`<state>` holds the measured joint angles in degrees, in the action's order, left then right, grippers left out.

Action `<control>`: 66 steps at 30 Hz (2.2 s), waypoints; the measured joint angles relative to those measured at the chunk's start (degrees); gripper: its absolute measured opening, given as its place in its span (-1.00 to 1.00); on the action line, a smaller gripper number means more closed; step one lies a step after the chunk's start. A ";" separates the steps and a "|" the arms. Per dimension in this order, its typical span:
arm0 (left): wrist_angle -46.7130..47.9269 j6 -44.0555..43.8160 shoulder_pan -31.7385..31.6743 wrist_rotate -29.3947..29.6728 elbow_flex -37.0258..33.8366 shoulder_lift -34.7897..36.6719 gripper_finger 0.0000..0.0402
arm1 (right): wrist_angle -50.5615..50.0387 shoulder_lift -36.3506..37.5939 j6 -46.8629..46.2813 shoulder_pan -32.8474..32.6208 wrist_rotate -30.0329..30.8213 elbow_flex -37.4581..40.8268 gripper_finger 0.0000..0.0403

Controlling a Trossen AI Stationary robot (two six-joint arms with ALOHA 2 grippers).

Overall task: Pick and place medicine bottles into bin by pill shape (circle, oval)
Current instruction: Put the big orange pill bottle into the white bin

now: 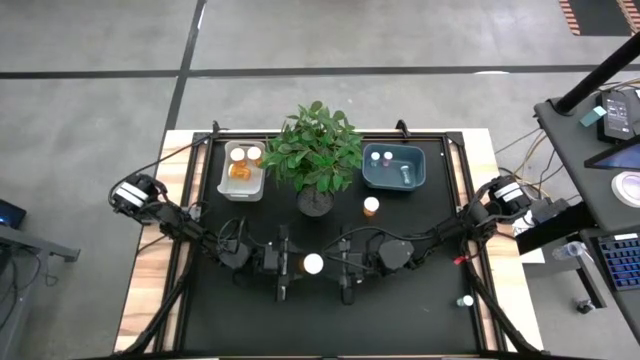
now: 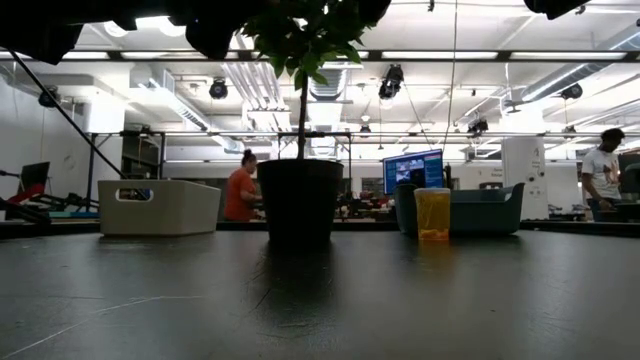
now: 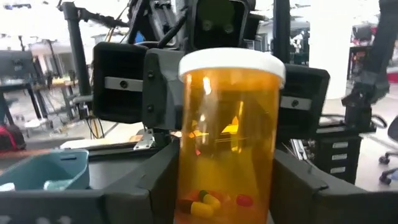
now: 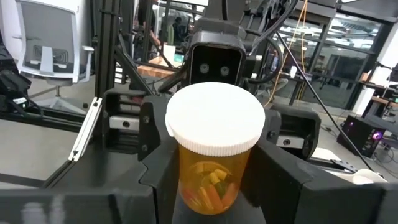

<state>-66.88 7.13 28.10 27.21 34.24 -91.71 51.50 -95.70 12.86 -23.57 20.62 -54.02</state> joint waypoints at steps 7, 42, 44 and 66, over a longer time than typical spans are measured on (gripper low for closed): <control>0.47 -0.78 0.02 0.47 -0.15 0.55 0.25 | -1.16 0.05 -1.10 0.00 -0.08 0.00 -0.19; 28.29 -11.27 -2.93 0.84 8.64 1.41 0.42 | -40.80 8.39 -16.94 0.24 0.44 0.07 -0.18; 30.97 -11.29 -2.99 1.49 10.18 1.41 0.42 | -41.05 8.39 -16.94 0.28 0.46 0.07 -0.18; 32.94 -10.92 -3.26 1.33 13.46 -2.90 0.15 | -41.77 8.39 -17.84 0.37 0.42 0.02 -0.18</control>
<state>-33.94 -3.79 24.84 28.54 47.70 -94.61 9.72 -87.31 -4.97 -23.20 21.04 -54.00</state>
